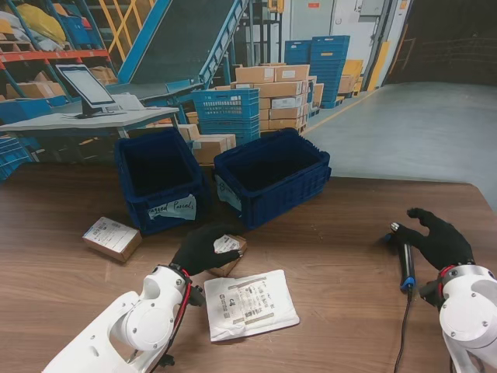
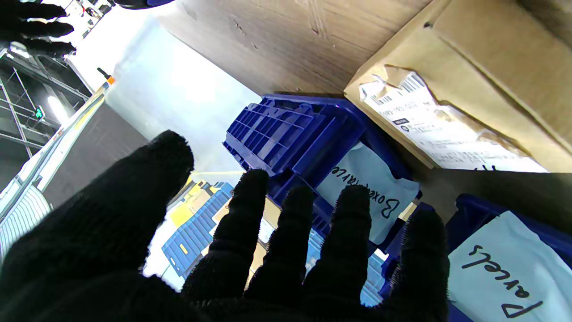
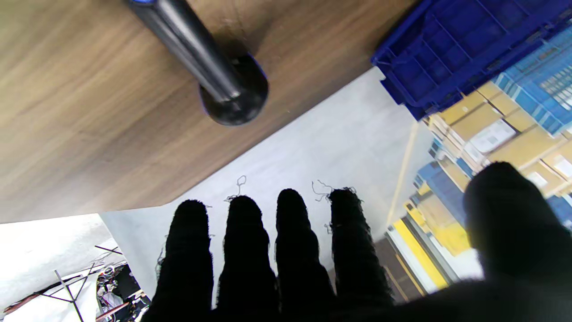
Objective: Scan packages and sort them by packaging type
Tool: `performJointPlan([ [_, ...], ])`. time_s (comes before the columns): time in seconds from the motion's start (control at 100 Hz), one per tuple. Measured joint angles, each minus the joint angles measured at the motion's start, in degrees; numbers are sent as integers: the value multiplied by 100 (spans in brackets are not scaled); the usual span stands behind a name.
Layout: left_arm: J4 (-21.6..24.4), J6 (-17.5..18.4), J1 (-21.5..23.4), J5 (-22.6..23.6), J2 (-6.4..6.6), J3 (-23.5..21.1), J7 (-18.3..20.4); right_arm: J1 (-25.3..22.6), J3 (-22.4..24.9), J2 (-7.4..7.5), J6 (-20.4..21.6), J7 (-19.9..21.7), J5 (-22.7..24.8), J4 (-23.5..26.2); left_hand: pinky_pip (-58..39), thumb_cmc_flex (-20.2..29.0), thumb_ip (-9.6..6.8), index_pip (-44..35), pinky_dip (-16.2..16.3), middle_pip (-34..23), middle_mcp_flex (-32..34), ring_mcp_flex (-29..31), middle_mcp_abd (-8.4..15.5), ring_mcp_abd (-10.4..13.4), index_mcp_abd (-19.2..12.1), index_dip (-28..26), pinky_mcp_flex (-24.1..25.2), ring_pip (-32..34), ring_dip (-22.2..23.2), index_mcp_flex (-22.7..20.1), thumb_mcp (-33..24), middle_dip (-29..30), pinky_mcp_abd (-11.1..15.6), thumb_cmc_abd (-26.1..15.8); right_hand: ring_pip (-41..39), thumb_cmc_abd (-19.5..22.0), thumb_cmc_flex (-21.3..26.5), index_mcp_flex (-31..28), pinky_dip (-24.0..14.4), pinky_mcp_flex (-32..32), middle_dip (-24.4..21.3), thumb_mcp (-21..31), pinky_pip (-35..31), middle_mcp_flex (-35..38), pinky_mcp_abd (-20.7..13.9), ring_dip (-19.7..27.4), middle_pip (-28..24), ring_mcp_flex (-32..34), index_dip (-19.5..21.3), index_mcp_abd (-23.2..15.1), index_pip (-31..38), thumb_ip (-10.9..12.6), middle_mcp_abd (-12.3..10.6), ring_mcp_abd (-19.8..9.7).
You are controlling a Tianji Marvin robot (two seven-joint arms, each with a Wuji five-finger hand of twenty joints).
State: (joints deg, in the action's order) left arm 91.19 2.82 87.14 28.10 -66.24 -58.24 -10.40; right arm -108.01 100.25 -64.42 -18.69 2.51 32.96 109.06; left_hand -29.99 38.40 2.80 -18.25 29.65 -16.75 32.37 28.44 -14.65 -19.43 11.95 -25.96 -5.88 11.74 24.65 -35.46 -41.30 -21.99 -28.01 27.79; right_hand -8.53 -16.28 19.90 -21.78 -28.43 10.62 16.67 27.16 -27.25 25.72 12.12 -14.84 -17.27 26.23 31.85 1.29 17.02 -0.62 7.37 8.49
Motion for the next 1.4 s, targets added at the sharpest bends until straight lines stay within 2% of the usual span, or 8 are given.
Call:
performJointPlan([
  [0.02, -6, 5, -7, -12, 1, 0, 14, 0, 13, 9, 0, 30, 30, -32, 0, 0, 0, 0, 0, 0, 0, 0, 0, 0, 0, 0, 0, 0, 0, 0, 48, 0, 0, -99, 0, 0, 0, 0, 2, 0, 0, 0, 0, 0, 0, 0, 0, 0, 0, 0, -1, 0, 0, 0],
  [0.25, -111, 72, -68, -97, 0, 16, 31, -3, 194, 83, 130, 373, 97, -337, 1, 1, 0, -2, 0, 0, -1, 0, 0, -2, 1, 0, 1, 0, 0, -1, 42, 0, 0, -108, -2, 110, 0, 0, 43, 0, 0, 0, 0, -1, 0, 0, 0, 0, 0, 0, -8, 0, 0, 0],
  [0.64, -395, 113, -357, -253, -71, 292, -134, -150, 380, 164, 192, 676, 225, -464, 68, 1, 0, -3, 0, 36, -60, -136, -1, -11, 2, 0, 8, 10, 0, -1, 42, 0, 0, -107, -2, 114, -8, 1, 65, -30, 0, 0, 0, -81, 0, 0, 0, -4, 0, 2, -43, 0, 0, 0],
  [0.77, -408, 91, -436, -277, -85, 340, -132, -225, 393, 183, 141, 673, 231, -524, 71, 3, 0, -3, 0, 36, -60, -136, -1, -12, 17, 0, 8, 10, 0, -1, 130, 0, 0, -107, -2, 116, -188, 111, 67, -33, 0, -6, -1, -84, 0, 0, 0, -5, 0, 147, -80, -2, -1, 0],
  [0.81, -407, 91, -446, -284, -90, 342, -129, -230, 380, 185, 88, 667, 231, -554, 71, 3, 0, -3, 0, 36, -60, -136, -1, -12, 38, 0, 8, 10, -1, -1, 130, 0, 0, -107, -2, 117, -188, 111, 67, -42, 0, -6, -1, -89, 0, 0, 0, -12, 0, 296, -118, -2, -1, 0],
  [0.93, -415, 97, -500, -286, -91, 391, -115, -213, 290, 214, -77, 741, 368, -656, 73, 3, 0, 66, 0, 40, -61, -137, -5, -12, 54, 0, 9, 10, -2, -1, 129, 8, 0, -107, -2, 117, -189, 111, 68, -50, 0, 49, -4, -93, 5, 0, 0, -27, 0, 373, -187, -2, -1, 0],
  [1.24, -444, 230, -414, -287, -114, 321, -135, 251, -58, 263, -197, 816, 455, -1347, 79, 3, 0, 148, 0, 81, -161, -207, -15, -20, 63, 0, 11, 11, -6, -1, 129, 10, 0, -107, -50, 117, -189, 112, 71, -49, 26, 56, -31, -134, 8, 0, -67, -27, -9, 440, -231, -2, 54, 0],
  [1.4, -422, 221, -322, -309, -104, 230, -98, 585, -178, 324, -25, 1151, 583, -1714, 81, 3, 0, 207, 0, 89, -161, -207, -94, -23, 123, 44, 11, 11, -7, -1, 129, 63, 0, -107, -79, 117, -189, 112, 72, -40, 26, 56, -86, -134, 22, 0, -110, -18, -9, 440, -272, -2, 54, 0],
])
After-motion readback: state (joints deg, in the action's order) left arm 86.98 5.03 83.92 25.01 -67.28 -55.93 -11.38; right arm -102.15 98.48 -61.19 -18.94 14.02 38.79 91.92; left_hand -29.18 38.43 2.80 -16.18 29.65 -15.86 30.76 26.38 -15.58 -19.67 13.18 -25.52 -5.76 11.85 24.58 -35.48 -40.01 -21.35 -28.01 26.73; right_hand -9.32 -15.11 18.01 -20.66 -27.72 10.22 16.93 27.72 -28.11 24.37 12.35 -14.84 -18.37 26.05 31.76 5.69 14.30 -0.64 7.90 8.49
